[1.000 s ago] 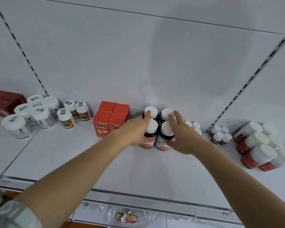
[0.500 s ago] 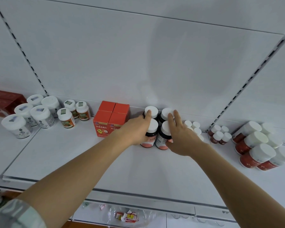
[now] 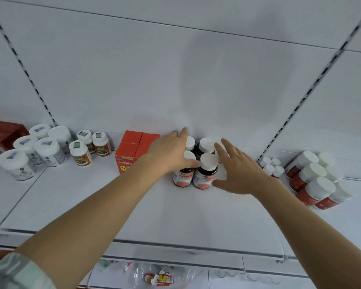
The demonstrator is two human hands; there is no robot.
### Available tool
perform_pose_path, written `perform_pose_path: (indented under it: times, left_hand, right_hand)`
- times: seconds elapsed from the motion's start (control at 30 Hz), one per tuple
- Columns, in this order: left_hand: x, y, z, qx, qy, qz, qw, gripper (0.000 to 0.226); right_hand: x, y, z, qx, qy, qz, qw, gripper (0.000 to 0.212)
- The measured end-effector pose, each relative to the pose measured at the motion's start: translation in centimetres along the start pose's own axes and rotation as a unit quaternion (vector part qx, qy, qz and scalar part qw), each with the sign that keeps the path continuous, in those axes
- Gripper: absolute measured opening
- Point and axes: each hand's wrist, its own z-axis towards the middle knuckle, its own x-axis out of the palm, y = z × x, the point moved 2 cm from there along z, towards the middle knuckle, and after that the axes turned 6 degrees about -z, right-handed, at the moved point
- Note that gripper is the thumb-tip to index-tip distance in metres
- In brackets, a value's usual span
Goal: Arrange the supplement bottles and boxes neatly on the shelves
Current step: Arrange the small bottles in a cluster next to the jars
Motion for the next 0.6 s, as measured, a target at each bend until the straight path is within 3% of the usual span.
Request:
perform_pose_path:
  times: [0.13,0.33,0.47,0.6]
  left_hand:
    - [-0.5,-3.7,-0.1,0.088,-0.052,0.011,0.995,0.097]
    - [1.8,-9.6,-0.7,0.172,0.003,-0.029,0.985,0.080]
    - [4.1,-12.5,-0.3,0.164,0.035,-0.025,0.985,0.077]
    - [6.9,-14.8,0.2,0.100,0.087,0.013,0.991,0.080]
  right_hand:
    - [-0.2,-2.4,-1.8,0.048,0.012,-0.024,0.999,0.111]
    - [1.0,-5.7,-4.4,0.082,0.044,-0.030,0.995,0.117]
    - [2.2,-7.7,-5.3,0.073,0.052,-0.017,0.996,0.114]
    - [3.7,-9.1,-5.5,0.048,0.053,-0.019,0.997,0.107]
